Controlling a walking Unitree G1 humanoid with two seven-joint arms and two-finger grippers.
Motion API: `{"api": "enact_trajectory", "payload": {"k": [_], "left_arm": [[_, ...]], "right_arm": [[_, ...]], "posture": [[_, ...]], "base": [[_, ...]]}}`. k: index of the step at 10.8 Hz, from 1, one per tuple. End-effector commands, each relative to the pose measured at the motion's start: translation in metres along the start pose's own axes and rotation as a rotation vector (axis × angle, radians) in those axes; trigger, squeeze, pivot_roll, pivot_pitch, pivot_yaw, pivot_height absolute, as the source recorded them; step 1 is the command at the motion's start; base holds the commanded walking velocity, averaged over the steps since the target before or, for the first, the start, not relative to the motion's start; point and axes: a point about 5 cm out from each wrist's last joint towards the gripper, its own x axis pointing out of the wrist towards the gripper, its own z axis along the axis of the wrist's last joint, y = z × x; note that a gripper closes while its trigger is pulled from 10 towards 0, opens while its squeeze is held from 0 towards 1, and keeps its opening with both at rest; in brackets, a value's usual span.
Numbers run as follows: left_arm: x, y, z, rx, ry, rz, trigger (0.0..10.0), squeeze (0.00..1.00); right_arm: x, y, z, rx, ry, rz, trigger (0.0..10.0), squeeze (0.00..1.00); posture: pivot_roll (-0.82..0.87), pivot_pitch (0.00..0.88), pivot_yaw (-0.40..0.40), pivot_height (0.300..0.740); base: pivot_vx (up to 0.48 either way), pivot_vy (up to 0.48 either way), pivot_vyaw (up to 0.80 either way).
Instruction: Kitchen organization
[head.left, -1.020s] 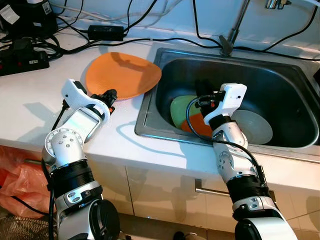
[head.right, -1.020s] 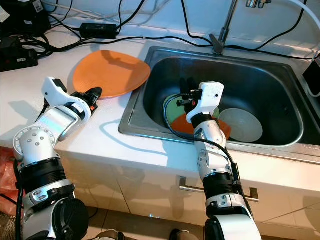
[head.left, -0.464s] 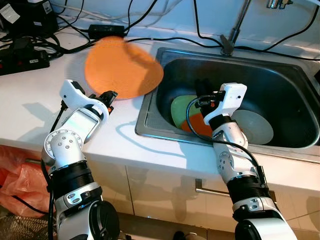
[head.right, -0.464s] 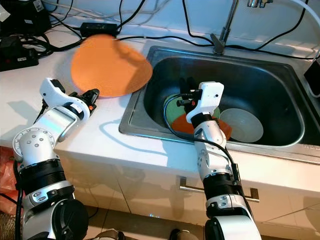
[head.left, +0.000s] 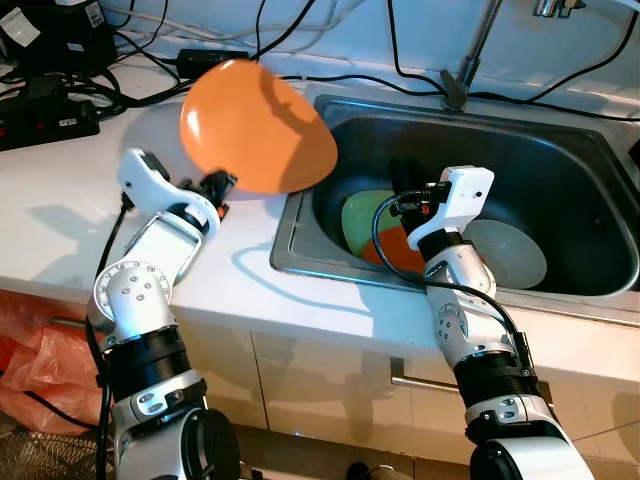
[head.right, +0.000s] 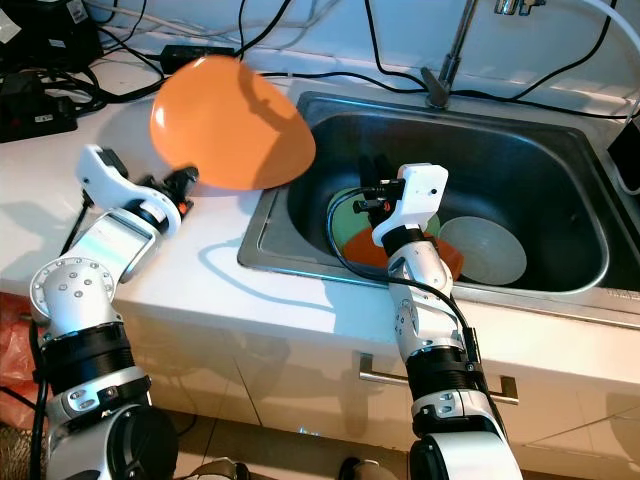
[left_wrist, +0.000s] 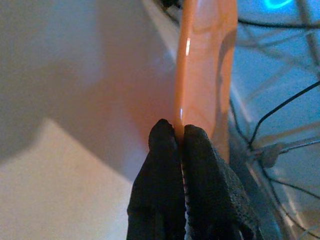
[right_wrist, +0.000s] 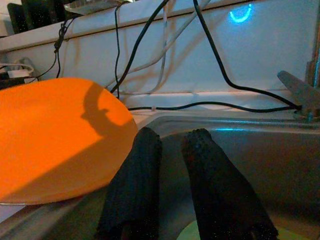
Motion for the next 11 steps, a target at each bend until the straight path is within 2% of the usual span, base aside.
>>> {"api": "enact_trajectory", "payload": {"k": [1,2,3,4,7,8,9,10,11], "left_arm": [[-0.003,-0.011,0.004,0.010,-0.046,-0.072,0.0,0.00],[-0.006,-0.019,0.010,-0.031,-0.109,-0.144,0.0,0.00],[-0.006,-0.021,0.012,-0.045,-0.124,-0.165,0.0,0.00],[-0.009,-0.025,0.012,-0.068,-0.153,-0.208,10.0,0.00],[-0.011,-0.029,0.011,-0.094,-0.185,-0.252,10.0,0.00],[-0.010,-0.031,0.008,-0.098,-0.182,-0.264,10.0,0.00],[-0.009,-0.032,0.006,-0.099,-0.178,-0.271,10.0,0.00],[-0.008,-0.033,0.003,-0.102,-0.176,-0.282,10.0,0.00],[-0.007,-0.034,0.001,-0.105,-0.174,-0.289,10.0,0.00]], "right_arm": [[-0.003,-0.002,-0.002,0.010,0.011,-0.002,10.0,0.00],[-0.003,-0.003,-0.002,0.014,0.011,-0.006,10.0,0.00],[-0.003,-0.004,-0.002,0.016,0.010,-0.007,10.0,0.00],[-0.003,-0.005,-0.002,0.022,0.011,-0.011,10.0,0.00],[-0.002,-0.006,-0.002,0.039,0.010,-0.018,10.0,0.00],[-0.001,-0.005,-0.001,0.055,0.008,-0.015,10.0,1.00],[0.000,-0.004,-0.001,0.087,0.005,-0.013,10.0,1.00],[0.002,-0.002,0.001,0.180,0.000,-0.024,10.0,1.00],[0.005,0.001,0.003,0.335,-0.003,-0.031,10.0,1.00]], "posture": [[0.07,0.075,-0.030,0.740],[0.07,0.072,-0.031,0.740],[0.07,0.072,-0.031,0.740],[0.07,0.070,-0.034,0.740],[0.07,0.068,-0.036,0.740],[0.07,0.066,-0.036,0.740],[0.07,0.066,-0.037,0.740],[0.07,0.066,-0.036,0.740],[0.07,0.066,-0.037,0.740]], "base": [[0.000,0.000,0.00],[0.000,0.000,0.00],[0.000,0.000,0.00],[0.000,0.000,0.00],[0.000,0.000,0.00],[0.000,0.000,0.00],[0.000,0.000,0.00],[0.000,0.000,0.00],[0.000,0.000,0.00]]}}
